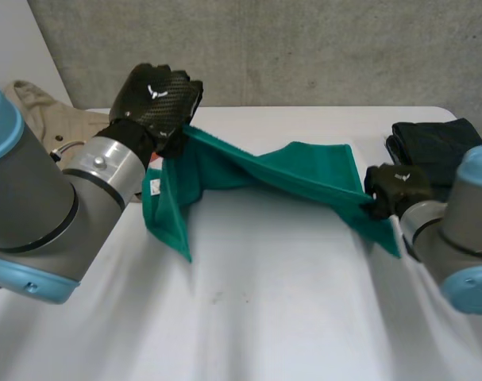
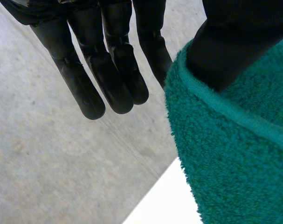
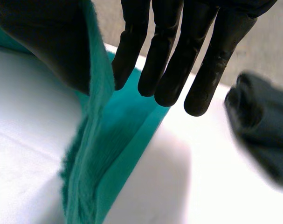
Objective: Fold the laundry.
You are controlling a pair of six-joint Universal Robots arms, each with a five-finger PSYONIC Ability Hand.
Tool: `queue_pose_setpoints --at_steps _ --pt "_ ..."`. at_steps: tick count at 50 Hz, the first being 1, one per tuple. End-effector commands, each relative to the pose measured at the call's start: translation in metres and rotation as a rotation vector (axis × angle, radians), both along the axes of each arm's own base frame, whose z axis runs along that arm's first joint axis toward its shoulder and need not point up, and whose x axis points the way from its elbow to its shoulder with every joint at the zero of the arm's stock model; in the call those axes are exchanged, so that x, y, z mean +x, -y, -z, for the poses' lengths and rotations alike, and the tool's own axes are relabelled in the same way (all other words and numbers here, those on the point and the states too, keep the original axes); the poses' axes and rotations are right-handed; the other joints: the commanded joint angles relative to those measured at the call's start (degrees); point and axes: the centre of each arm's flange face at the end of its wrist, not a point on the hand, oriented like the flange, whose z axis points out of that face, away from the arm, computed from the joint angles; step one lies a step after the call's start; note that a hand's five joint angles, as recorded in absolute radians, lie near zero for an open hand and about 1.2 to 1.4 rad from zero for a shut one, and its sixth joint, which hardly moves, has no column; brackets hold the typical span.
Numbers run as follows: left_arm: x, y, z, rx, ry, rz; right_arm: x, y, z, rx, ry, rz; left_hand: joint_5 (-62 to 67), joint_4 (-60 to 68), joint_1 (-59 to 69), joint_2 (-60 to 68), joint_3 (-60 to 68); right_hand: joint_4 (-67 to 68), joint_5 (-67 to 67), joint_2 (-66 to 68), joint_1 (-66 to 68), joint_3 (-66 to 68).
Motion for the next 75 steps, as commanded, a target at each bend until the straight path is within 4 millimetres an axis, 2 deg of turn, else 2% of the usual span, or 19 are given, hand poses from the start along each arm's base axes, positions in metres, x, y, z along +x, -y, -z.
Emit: queue_pose_setpoints --at_steps 1,8,13,17,20,24,25,27,29,31,32,36,39,42,49,58,66,73,75 --pt "0.015 -0.022 0.019 0.148 0.092 -0.003 -0.012 -0.033 -0.094 -0.195 -0.431 -0.241 14.73 11.05 13.94 11.39 11.64 11.94 13.68 12.72 23.15 11.91" --pt "0.032 -0.05 0.04 0.353 0.218 -0.003 -0.031 -0.076 -0.136 -0.177 -0.765 -0.362 14.73 11.05 13.94 11.39 11.64 11.94 13.68 12.72 23.15 11.91" --pt "0.04 -0.057 0.07 0.496 0.31 -0.008 -0.03 -0.089 -0.127 -0.102 -0.797 -0.428 14.73 11.05 13.94 11.39 11.64 11.94 13.68 12.72 23.15 11.91" --pt "0.032 -0.039 0.109 0.539 0.402 -0.007 -0.026 -0.084 -0.097 -0.006 -0.808 -0.479 14.73 11.05 13.94 11.39 11.64 11.94 13.68 12.72 23.15 11.91" --pt "0.028 -0.015 0.123 0.509 0.436 -0.023 -0.02 -0.068 -0.07 0.074 -0.827 -0.511 14.73 11.05 13.94 11.39 11.64 11.94 13.68 12.72 23.15 11.91" --pt "0.017 0.034 0.129 0.382 0.448 -0.087 -0.007 -0.035 -0.07 0.021 -0.867 -0.441 14.73 11.05 13.94 11.39 11.64 11.94 13.68 12.72 23.15 11.91" --pt "0.011 0.057 0.119 0.285 0.437 -0.135 -0.004 -0.026 -0.074 -0.013 -0.872 -0.41 14.73 11.05 13.94 11.39 11.64 11.94 13.68 12.72 23.15 11.91" --pt "0.005 0.079 0.102 0.175 0.41 -0.18 0.002 -0.005 -0.086 -0.104 -0.879 -0.339 14.73 11.05 13.94 11.39 11.64 11.94 13.68 12.72 23.15 11.91" --pt "-0.004 0.11 0.062 -0.04 0.345 -0.249 0.012 0.027 -0.111 -0.285 -0.861 -0.223 14.73 11.05 13.94 11.39 11.64 11.94 13.68 12.72 23.15 11.91" --pt "-0.009 0.124 0.029 -0.193 0.285 -0.28 0.018 0.045 -0.134 -0.424 -0.832 -0.144 14.73 11.05 13.94 11.39 11.64 11.94 13.68 12.72 23.15 11.91" --pt "-0.011 0.136 -0.006 -0.358 0.214 -0.316 0.023 0.06 -0.16 -0.581 -0.79 -0.063 14.73 11.05 13.94 11.39 11.64 11.94 13.68 12.72 23.15 11.91" --pt "-0.008 0.146 -0.076 -0.676 0.026 -0.348 0.029 0.078 -0.222 -0.962 -0.681 0.138 14.73 11.05 13.94 11.39 11.64 11.94 13.68 12.72 23.15 11.91" --pt "-0.007 0.143 -0.09 -0.74 -0.021 -0.328 0.029 0.073 -0.249 -1.105 -0.629 0.217 14.73 11.05 13.94 11.39 11.64 11.94 13.68 12.72 23.15 11.91" --pt "-0.004 0.138 -0.089 -0.698 -0.018 -0.314 0.028 0.068 -0.249 -1.1 -0.63 0.209 14.73 11.05 13.94 11.39 11.64 11.94 13.68 12.72 23.15 11.91" --pt "0.005 0.122 -0.028 -0.487 0.087 -0.273 0.042 0.049 -0.209 -0.974 -0.655 0.089 14.73 11.05 13.94 11.39 11.64 11.94 13.68 12.72 23.15 11.91" --pt "0.017 0.074 0.076 -0.185 0.248 -0.195 0.032 0.024 -0.1 -0.609 -0.713 -0.096 14.73 11.05 13.94 11.39 11.64 11.94 13.68 12.72 23.15 11.91" --pt "0.018 0.026 0.148 0.011 0.369 -0.111 0.015 -0.013 -0.032 -0.303 -0.656 -0.191 14.73 11.05 13.94 11.39 11.64 11.94 13.68 12.72 23.15 11.91" --pt "0.028 0.013 0.152 0.047 0.378 -0.115 -0.015 -0.02 -0.01 -0.176 -0.662 -0.162 14.73 11.05 13.94 11.39 11.64 11.94 13.68 12.72 23.15 11.91" --pt "0.034 0.014 0.142 0.034 0.361 -0.133 -0.019 -0.02 -0.015 -0.182 -0.658 -0.152 -1.65 -5.32 -2.44 -4.99 -4.74 11.94 13.68 12.72 23.15 11.91"
